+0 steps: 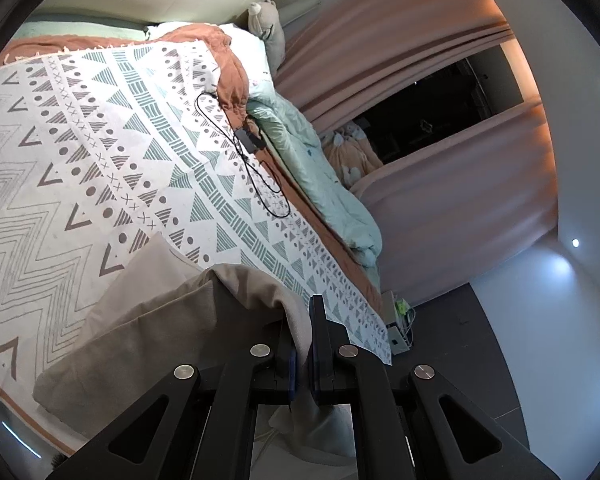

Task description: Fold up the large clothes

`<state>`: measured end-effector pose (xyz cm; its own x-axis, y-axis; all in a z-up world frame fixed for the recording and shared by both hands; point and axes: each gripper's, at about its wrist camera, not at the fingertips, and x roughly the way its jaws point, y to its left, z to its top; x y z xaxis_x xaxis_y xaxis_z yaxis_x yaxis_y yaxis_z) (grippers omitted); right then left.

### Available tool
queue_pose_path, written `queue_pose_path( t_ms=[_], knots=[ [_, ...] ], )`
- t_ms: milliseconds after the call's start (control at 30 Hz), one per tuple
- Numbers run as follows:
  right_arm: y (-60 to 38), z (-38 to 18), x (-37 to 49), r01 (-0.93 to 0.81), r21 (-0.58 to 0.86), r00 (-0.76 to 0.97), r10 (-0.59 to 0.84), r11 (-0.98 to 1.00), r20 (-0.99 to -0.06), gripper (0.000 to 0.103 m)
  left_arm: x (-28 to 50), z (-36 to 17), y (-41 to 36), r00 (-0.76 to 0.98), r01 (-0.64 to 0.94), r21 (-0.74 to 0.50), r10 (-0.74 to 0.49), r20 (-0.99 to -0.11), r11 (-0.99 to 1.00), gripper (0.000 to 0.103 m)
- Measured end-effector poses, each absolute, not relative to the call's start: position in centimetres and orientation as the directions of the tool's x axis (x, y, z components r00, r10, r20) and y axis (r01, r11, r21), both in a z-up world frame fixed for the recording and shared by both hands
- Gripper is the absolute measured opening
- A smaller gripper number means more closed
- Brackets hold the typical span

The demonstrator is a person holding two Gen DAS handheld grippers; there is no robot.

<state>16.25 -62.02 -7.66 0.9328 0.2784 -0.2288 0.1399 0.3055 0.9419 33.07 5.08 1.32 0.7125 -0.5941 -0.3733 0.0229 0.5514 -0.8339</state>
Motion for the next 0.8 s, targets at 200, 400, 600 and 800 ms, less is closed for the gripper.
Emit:
queue_pose_path(
  t_ms=[200, 400, 600, 800],
  knots=[
    [-62.9, -10.6, 19.7, 0.202, 0.935, 0.915, 0.284, 0.292, -0.287, 0.016, 36.9, -1.7, 3.7, 0.695, -0.045, -0.817, -0.569, -0.439, 0.575, 0.005],
    [-63.5, -14.1, 22.1, 0.275, 0.916, 0.887, 0.291, 0.292, -0.358, 0.016, 39.9, -5.4, 2.9, 0.663, -0.114, -0.797, -0.552, -0.505, 0.593, 0.005],
    [-63.7, -16.1, 24.5, 0.3, 0.9, 0.874, 0.287, 0.317, -0.393, 0.025, 42.5, -8.4, 2.4, 0.635, -0.15, -0.772, -0.538, -0.555, 0.618, 0.005],
    [-63.5, -15.1, 25.6, 0.297, 0.87, 0.871, 0.261, 0.393, -0.415, 0.064, 44.5, -10.1, 2.2, 0.605, -0.174, -0.764, -0.545, -0.581, 0.621, 0.032]
  ],
)
